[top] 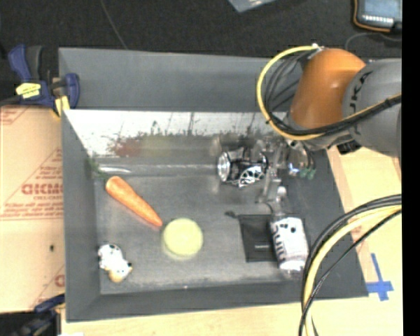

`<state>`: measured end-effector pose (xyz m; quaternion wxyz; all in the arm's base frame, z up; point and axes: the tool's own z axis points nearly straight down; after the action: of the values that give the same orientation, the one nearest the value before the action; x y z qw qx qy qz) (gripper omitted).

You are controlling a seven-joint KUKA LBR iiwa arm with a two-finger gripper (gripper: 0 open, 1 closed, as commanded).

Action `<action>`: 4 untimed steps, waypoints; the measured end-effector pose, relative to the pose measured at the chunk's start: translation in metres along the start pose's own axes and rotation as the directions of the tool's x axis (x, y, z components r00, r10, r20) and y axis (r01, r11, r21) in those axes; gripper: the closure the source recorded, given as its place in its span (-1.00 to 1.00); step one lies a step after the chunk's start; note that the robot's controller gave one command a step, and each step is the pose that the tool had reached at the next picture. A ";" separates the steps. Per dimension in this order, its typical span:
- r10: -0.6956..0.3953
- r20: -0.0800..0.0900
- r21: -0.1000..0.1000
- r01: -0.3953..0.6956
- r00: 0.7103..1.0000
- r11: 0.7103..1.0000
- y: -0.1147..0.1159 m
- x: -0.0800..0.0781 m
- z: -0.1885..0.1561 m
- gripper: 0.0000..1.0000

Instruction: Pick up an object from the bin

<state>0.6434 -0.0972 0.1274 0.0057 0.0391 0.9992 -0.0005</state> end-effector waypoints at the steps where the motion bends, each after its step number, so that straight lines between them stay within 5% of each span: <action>1: 0.039 0.005 0.002 -0.039 0.999 0.999 0.001 0.002 0.051 1.00; 2: 0.039 0.005 0.003 -0.039 0.999 0.999 0.001 0.002 0.052 1.00; 3: 0.035 0.010 0.004 -0.035 0.999 0.999 0.004 0.009 -0.029 1.00; 4: 0.035 0.010 0.004 -0.035 0.999 0.999 0.004 0.009 -0.029 1.00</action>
Offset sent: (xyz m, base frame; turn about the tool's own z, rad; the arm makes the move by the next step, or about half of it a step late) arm 0.0000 0.0000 0.0000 0.0000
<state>0.6339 -0.0929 0.1561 0.0105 0.0566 0.9983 -0.0026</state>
